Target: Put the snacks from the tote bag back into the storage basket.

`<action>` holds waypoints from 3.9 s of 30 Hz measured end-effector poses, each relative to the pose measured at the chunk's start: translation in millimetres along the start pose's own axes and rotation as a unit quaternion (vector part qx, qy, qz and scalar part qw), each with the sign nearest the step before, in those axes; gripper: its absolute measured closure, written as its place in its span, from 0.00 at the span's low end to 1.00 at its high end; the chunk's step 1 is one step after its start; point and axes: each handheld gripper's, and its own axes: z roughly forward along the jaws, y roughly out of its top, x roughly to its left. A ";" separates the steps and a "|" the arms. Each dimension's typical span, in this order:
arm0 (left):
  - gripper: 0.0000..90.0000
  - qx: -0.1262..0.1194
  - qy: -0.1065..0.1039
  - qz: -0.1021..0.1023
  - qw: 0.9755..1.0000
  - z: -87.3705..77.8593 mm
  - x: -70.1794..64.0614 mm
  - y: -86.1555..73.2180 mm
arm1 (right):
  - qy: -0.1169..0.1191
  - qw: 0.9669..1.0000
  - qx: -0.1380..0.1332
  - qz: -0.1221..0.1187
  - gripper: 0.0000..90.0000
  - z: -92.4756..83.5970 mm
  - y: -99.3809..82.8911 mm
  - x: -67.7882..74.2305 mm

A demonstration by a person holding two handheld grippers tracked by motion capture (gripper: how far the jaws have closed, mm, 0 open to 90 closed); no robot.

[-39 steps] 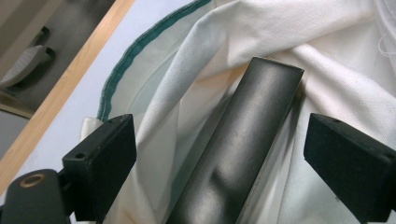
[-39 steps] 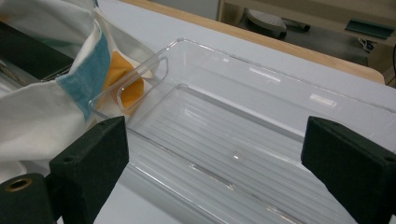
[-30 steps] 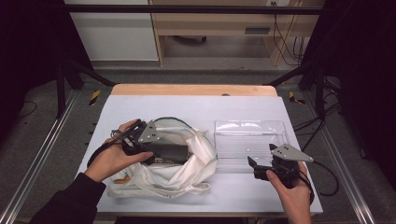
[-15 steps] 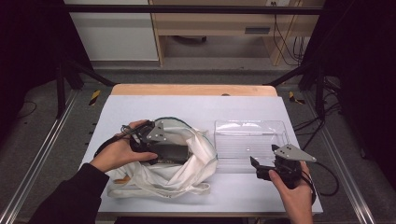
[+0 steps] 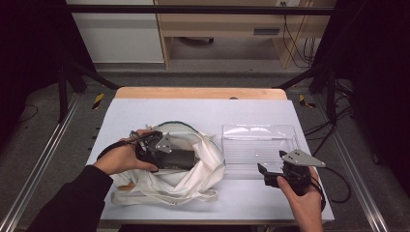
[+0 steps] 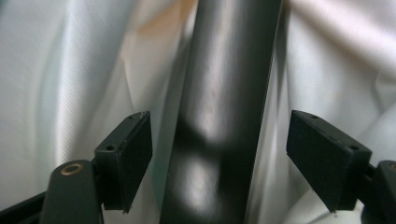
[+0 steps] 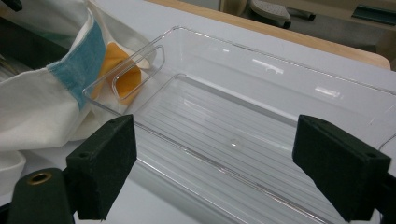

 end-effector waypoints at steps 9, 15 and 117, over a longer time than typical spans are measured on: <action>0.28 0.019 -0.003 -0.005 1.000 5.2 6.6 -15.5 | 0.006 1.000 0.006 -0.005 0.15 3.6 -0.4 2.7; 0.29 0.034 -0.011 0.001 0.999 9.8 8.0 -24.3 | 0.008 1.000 0.010 -0.008 0.15 5.4 -1.0 3.3; 0.48 -0.016 0.045 0.044 0.998 -73.5 5.8 28.4 | 0.113 0.907 0.198 -0.355 0.22 59.9 141.0 69.0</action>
